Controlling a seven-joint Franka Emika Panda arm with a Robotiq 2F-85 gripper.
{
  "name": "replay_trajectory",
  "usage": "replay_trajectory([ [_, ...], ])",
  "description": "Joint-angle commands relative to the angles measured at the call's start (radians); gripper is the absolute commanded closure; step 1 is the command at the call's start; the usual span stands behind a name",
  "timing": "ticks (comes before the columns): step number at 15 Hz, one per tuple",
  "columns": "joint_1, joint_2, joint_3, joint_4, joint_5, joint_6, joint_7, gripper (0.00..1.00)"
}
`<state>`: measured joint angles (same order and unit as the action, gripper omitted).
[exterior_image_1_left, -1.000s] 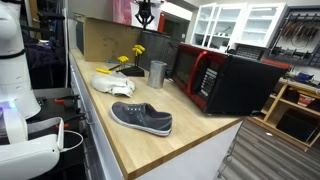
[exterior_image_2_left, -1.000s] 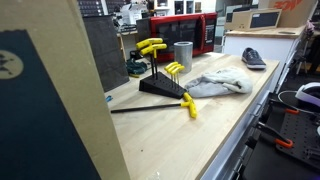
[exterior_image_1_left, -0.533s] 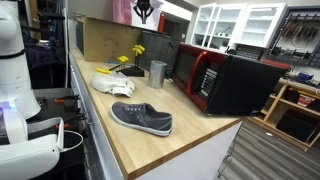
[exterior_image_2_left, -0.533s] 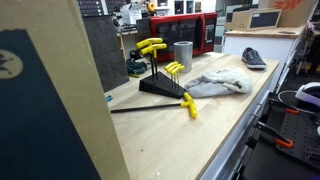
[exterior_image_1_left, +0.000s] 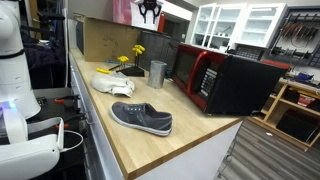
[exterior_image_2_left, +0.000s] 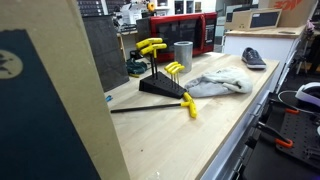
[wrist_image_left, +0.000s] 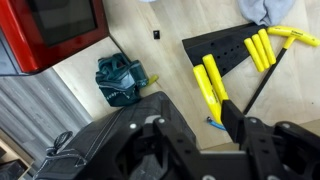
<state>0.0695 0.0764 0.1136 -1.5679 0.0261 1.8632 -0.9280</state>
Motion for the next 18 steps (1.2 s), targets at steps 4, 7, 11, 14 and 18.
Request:
replay_trajectory([
  [4, 0.024, -0.036, 0.002, -0.049, -0.025, 0.066, 0.222, 0.01],
  [7, 0.045, -0.079, 0.014, -0.104, -0.051, 0.079, 0.437, 0.0],
  [11, 0.078, -0.133, 0.038, -0.179, -0.074, 0.037, 0.703, 0.0],
  [14, 0.09, -0.174, 0.052, -0.224, -0.07, 0.012, 0.862, 0.0],
  [18, 0.082, -0.229, 0.051, -0.281, -0.054, -0.021, 0.98, 0.0],
])
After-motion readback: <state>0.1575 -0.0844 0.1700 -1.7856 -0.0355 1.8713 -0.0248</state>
